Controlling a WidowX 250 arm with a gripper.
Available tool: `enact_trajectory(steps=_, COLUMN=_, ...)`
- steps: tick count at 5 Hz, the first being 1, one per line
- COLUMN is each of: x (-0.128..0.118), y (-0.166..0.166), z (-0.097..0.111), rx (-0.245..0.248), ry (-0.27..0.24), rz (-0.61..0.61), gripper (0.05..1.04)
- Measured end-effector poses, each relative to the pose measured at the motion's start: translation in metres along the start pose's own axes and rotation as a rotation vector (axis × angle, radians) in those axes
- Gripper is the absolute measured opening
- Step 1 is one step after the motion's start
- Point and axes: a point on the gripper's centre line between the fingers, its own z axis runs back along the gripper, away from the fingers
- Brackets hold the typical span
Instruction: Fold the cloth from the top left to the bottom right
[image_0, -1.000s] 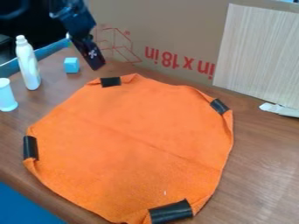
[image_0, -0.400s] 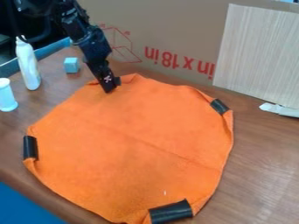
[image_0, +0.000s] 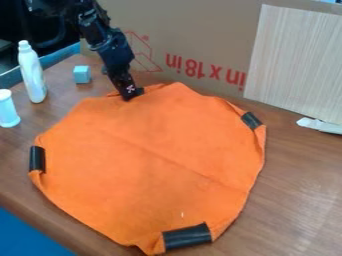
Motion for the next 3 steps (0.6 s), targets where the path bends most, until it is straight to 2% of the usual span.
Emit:
enact_trajectory(steps=1, x=0.002, y=-0.002, z=0.001, rx=-0.028, ry=-0.002, rz=0.004, gripper=0.192)
enact_trajectory(steps=2, x=-0.005, y=-0.006, z=0.002, rx=-0.076, ry=-0.016, rz=0.014, gripper=0.086)
enact_trajectory(steps=3, x=-0.012, y=-0.013, z=0.023, rx=-0.099, ry=-0.062, rz=0.007, gripper=0.069)
